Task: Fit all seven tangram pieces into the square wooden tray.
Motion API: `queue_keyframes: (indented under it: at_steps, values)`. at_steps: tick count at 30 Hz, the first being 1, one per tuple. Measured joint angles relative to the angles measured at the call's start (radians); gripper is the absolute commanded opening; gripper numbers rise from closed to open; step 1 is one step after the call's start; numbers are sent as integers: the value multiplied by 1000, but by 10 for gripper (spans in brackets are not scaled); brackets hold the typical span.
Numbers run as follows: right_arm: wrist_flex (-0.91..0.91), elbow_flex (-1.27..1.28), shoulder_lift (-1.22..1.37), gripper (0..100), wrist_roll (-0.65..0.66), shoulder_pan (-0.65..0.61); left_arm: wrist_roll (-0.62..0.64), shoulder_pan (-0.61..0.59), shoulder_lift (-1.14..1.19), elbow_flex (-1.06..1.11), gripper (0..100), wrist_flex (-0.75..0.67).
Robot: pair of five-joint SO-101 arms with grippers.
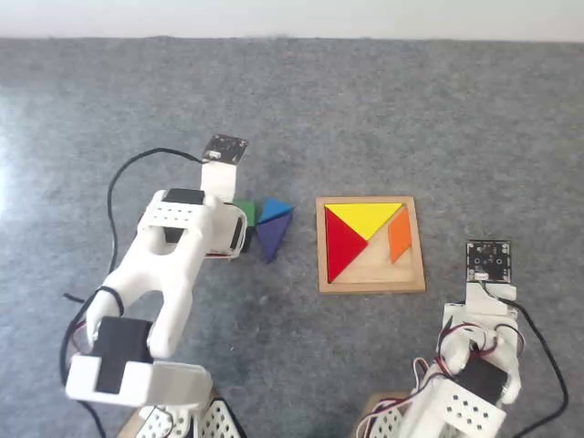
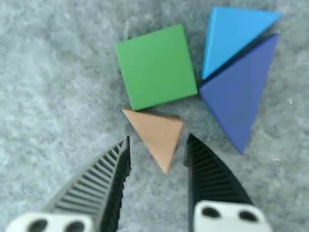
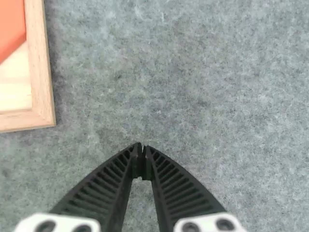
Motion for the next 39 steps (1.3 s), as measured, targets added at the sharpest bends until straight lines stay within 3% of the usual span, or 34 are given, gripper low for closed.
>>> queue_keyframes:
  at_steps: [10,17,21,31,39]
  values:
    - [0,0,0,6,0,0,8,2,21,0,152,-6]
    - [0,0,0,6,0,0,9,23,-232,97,172,-3]
    - [0,0,0,6,0,0,11,77,-256,124,177,-15]
    - [0,0,0,6,0,0,14,63,9,57,176,-52]
    - [0,0,0,6,2,0,15,9,69,3,176,-37]
